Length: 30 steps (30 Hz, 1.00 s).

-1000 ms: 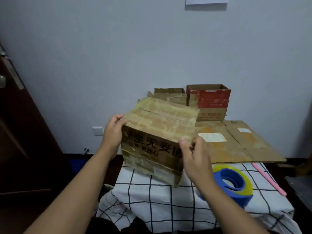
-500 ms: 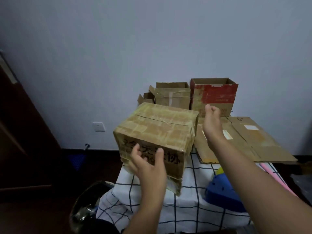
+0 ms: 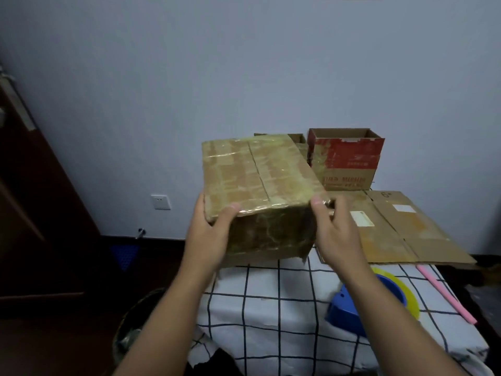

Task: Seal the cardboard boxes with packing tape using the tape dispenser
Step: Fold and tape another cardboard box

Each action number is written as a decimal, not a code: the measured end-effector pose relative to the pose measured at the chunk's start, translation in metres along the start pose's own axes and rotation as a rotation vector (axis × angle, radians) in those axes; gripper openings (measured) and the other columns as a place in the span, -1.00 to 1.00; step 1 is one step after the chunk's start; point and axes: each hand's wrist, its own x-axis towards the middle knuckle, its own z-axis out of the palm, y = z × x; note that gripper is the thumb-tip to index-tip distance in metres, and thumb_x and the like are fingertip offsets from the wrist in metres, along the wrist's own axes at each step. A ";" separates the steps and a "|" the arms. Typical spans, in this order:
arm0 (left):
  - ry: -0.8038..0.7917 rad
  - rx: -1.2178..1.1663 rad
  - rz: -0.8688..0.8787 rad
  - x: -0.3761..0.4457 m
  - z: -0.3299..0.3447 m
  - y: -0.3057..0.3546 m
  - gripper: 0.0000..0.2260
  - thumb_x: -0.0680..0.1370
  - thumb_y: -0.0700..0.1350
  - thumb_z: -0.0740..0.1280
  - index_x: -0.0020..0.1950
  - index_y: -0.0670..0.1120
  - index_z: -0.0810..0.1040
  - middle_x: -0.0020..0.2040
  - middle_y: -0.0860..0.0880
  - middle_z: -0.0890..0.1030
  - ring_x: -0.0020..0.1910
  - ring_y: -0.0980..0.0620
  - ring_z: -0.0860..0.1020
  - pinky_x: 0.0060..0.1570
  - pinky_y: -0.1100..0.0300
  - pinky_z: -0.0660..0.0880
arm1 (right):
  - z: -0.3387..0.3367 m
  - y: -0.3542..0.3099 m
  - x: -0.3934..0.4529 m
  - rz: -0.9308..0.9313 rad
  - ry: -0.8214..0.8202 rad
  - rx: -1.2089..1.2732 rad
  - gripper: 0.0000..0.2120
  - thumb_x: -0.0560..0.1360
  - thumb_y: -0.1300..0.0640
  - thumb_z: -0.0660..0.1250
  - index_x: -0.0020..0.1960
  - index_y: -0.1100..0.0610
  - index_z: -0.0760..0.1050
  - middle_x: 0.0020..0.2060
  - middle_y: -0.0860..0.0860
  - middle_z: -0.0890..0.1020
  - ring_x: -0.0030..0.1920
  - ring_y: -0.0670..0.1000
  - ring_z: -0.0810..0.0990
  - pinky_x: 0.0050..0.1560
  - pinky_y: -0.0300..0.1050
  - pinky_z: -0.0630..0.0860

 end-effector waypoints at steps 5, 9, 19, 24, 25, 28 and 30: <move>-0.179 0.041 -0.015 0.012 -0.025 -0.003 -0.37 0.25 0.43 0.43 0.28 0.33 0.42 0.10 0.23 0.62 0.03 0.21 0.63 -0.11 0.24 0.60 | 0.008 0.009 -0.049 -0.104 0.053 -0.257 -0.62 0.52 -0.35 -0.01 -0.06 -0.05 0.28 -0.17 -0.10 0.42 -0.18 -0.08 0.43 -0.28 -0.10 0.35; -0.191 0.126 -0.023 0.008 -0.027 -0.032 -0.18 0.37 0.33 0.41 0.55 0.23 0.15 0.37 0.19 0.40 0.26 0.11 0.48 0.11 0.17 0.51 | 0.010 0.022 -0.060 -0.093 0.053 -0.356 -0.54 0.50 -0.35 -0.05 0.07 0.00 0.32 -0.14 -0.11 0.44 -0.10 0.08 0.50 -0.24 -0.02 0.37; -0.087 0.078 0.105 0.001 -0.026 -0.052 -0.61 0.35 0.28 0.40 0.15 0.44 0.43 0.09 0.47 0.44 0.10 0.38 0.47 -0.12 0.38 0.55 | 0.005 0.022 -0.057 -0.199 0.041 -0.427 -0.48 0.60 -0.22 0.01 0.46 -0.03 0.40 0.30 -0.10 0.55 0.22 -0.03 0.51 0.09 -0.10 0.45; -0.036 0.085 0.093 0.003 -0.022 -0.055 -0.63 0.35 0.28 0.39 0.12 0.46 0.44 0.12 0.41 0.43 0.13 0.25 0.47 -0.06 0.27 0.56 | 0.006 0.023 -0.055 -0.179 0.046 -0.435 -0.48 0.61 -0.23 0.01 0.46 -0.05 0.39 0.32 -0.11 0.55 0.23 -0.03 0.50 0.06 -0.15 0.39; -0.027 0.092 0.103 0.003 -0.022 -0.057 -0.62 0.34 0.29 0.39 0.14 0.45 0.43 0.11 0.45 0.43 0.13 0.27 0.47 -0.04 0.26 0.56 | 0.005 0.024 -0.054 -0.189 0.048 -0.445 -0.49 0.62 -0.22 0.01 0.47 -0.05 0.39 0.32 -0.10 0.55 0.23 -0.03 0.50 0.05 -0.16 0.39; -0.011 0.124 0.142 -0.001 -0.017 -0.060 -0.58 0.34 0.30 0.39 0.17 0.45 0.41 0.05 0.63 0.38 0.08 0.48 0.43 -0.06 0.33 0.54 | 0.003 0.028 -0.054 -0.211 0.060 -0.428 -0.54 0.65 -0.15 0.07 0.50 -0.05 0.36 0.32 -0.08 0.54 0.24 -0.03 0.49 0.08 -0.15 0.41; -0.008 0.138 0.151 -0.002 -0.013 -0.060 -0.56 0.33 0.33 0.37 0.18 0.49 0.36 0.07 0.60 0.39 0.04 0.53 0.43 -0.15 0.43 0.50 | 0.002 0.030 -0.055 -0.205 0.025 -0.410 -0.53 0.65 -0.13 0.10 0.55 -0.12 0.25 0.37 -0.08 0.50 0.29 -0.03 0.47 0.13 -0.13 0.43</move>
